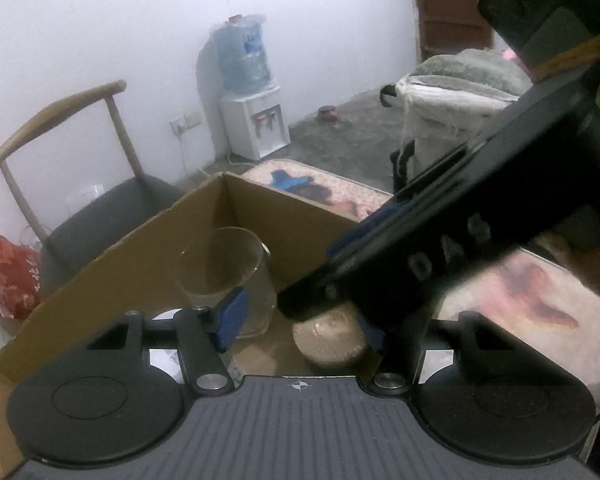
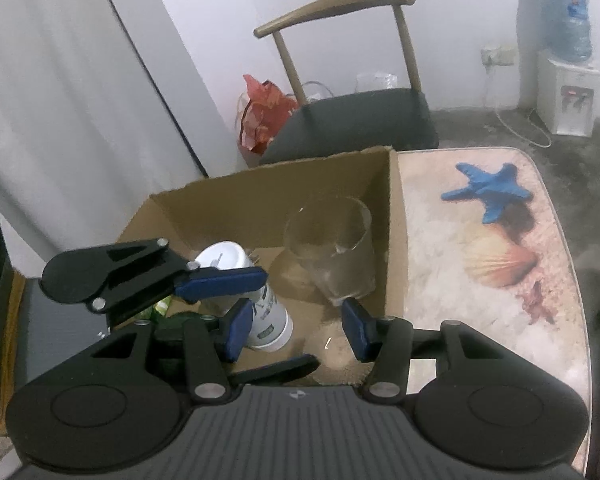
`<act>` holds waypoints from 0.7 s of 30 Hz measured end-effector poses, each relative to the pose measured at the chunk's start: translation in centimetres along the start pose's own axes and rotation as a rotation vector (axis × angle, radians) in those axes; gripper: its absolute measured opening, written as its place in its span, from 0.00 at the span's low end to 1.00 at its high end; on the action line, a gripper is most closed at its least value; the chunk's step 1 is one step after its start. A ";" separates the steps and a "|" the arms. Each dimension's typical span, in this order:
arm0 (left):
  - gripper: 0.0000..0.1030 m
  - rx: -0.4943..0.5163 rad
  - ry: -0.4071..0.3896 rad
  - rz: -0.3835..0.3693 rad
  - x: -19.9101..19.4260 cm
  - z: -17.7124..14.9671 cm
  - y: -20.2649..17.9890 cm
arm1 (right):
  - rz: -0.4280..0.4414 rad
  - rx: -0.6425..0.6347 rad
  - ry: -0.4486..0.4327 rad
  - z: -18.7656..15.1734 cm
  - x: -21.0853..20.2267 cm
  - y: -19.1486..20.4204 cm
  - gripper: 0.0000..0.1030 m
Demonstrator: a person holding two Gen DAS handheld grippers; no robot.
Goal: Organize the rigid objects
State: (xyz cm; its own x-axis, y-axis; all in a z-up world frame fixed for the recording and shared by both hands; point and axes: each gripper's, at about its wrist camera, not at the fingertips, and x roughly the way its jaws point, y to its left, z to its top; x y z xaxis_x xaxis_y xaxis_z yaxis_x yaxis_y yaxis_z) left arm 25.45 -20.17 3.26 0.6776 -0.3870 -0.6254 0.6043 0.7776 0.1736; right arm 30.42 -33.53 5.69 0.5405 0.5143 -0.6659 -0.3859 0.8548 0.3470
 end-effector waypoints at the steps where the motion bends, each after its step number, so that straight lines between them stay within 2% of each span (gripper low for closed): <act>1: 0.61 0.002 -0.005 0.007 -0.3 0.0 0.0 | -0.004 0.008 -0.012 0.0 -0.4 -0.1 0.51; 8: 0.77 -0.009 -0.051 0.050 -4.3 -0.3 0.0 | 0.001 0.082 -0.138 -1.0 -6.1 -0.5 0.51; 10: 0.80 -0.029 -0.065 0.067 -5.9 -0.4 0.1 | -0.001 0.105 -0.181 -1.8 -8.3 -0.3 0.51; 13: 0.90 -0.074 -0.081 0.094 -8.8 -0.7 0.3 | -0.010 0.133 -0.237 -3.6 -11.4 0.6 0.53; 14: 0.95 -0.092 -0.092 0.098 -9.9 -0.9 0.5 | -0.016 0.141 -0.252 -4.3 -12.2 1.0 0.56; 17: 0.99 -0.143 -0.130 0.110 -13.0 -1.5 0.7 | -0.035 0.161 -0.278 -6.5 -14.2 2.5 0.64; 18: 1.00 -0.157 -0.139 0.115 -13.7 -1.7 1.0 | -0.036 0.165 -0.285 -7.3 -14.7 3.1 0.65; 21: 1.00 -0.205 -0.148 0.141 -16.3 -2.5 1.1 | -0.036 0.170 -0.299 -9.3 -16.0 4.8 0.77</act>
State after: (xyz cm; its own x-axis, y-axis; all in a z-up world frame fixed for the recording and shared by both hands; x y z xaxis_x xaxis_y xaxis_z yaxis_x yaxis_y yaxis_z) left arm 14.03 -11.73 11.75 0.8116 -0.3247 -0.4857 0.4129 0.9069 0.0836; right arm 12.96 -38.30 11.87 0.7565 0.4599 -0.4650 -0.2464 0.8590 0.4487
